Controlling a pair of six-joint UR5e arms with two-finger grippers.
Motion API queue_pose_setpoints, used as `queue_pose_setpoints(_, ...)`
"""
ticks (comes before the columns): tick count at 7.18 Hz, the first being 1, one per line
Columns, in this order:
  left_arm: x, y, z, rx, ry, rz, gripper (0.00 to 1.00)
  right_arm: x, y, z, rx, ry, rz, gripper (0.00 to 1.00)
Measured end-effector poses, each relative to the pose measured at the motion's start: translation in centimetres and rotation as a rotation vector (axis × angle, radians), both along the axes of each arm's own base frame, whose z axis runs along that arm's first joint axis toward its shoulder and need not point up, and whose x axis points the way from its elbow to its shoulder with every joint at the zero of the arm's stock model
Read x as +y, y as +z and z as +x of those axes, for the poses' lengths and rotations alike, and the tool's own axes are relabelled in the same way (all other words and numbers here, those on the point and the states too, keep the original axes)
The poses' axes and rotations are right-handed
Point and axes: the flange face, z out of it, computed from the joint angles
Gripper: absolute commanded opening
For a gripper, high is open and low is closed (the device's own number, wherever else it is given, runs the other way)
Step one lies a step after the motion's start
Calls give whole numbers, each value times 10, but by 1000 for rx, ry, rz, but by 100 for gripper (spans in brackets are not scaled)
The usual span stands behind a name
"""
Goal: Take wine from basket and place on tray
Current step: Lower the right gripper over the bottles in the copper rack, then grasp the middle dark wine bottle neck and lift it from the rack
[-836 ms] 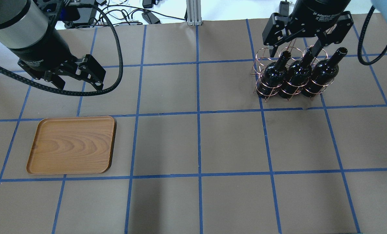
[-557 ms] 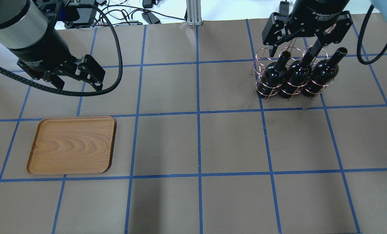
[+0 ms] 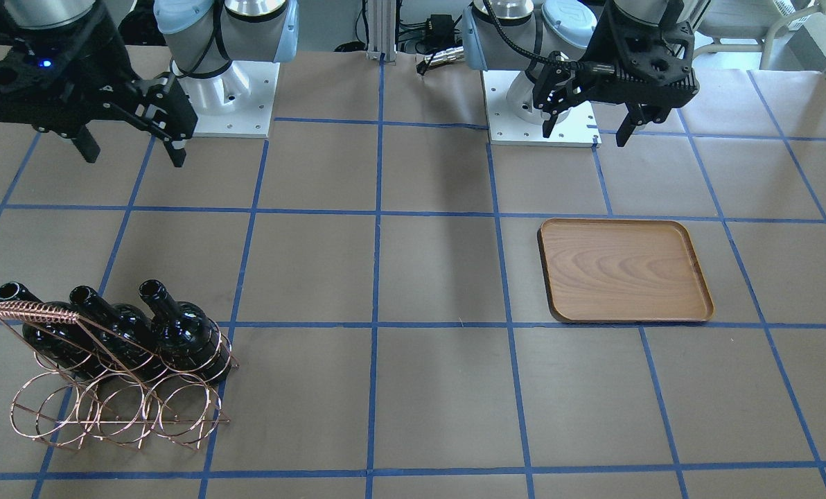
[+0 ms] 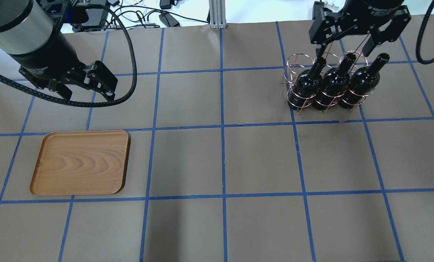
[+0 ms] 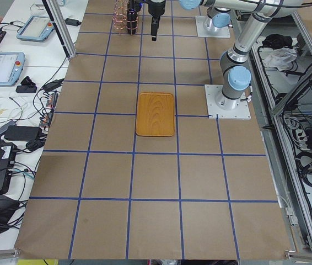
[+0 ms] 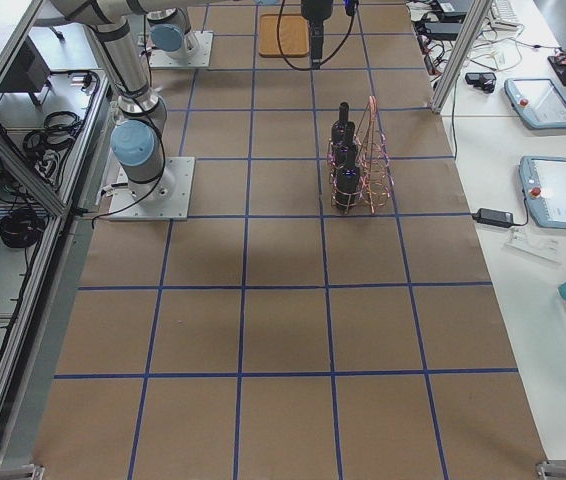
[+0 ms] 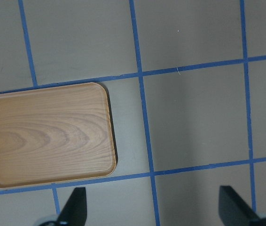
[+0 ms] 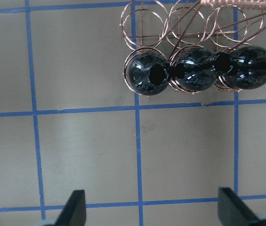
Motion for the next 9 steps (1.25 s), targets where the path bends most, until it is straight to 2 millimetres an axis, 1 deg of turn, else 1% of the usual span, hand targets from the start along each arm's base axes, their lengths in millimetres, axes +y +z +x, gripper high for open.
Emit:
queue_pose_setpoints(1, 0, -1, 0, 2, 1, 1, 100, -15, -10, -32, 3, -4, 12, 100)
queue_pose_setpoints(2, 0, -1, 1, 3, 2, 2, 100, -27, -21, -56, 2, -17, 23, 100)
queue_pose_setpoints(3, 0, -1, 1, 1, 1, 2, 100, -45, -40, -69, 0, -27, 32, 100)
queue_pose_setpoints(4, 0, -1, 1, 0, 2, 1, 100, -63, -63, -76, -2, -32, 45, 98)
queue_pose_setpoints(6, 0, -1, 1, 4, 4, 2, 100, -92, -107, -81, -8, -33, 78, 98)
queue_pose_setpoints(7, -1, -1, 1, 5, 4, 0, 100, -103, -121, -83, -8, -34, 74, 98)
queue_pose_setpoints(8, -1, -1, 1, 4, 3, -1, 100, -109, -132, -82, -8, -38, 77, 92)
queue_pose_setpoints(9, -2, -2, 1, 3, 4, -1, 100, -113, -141, -79, -9, -45, 84, 72)
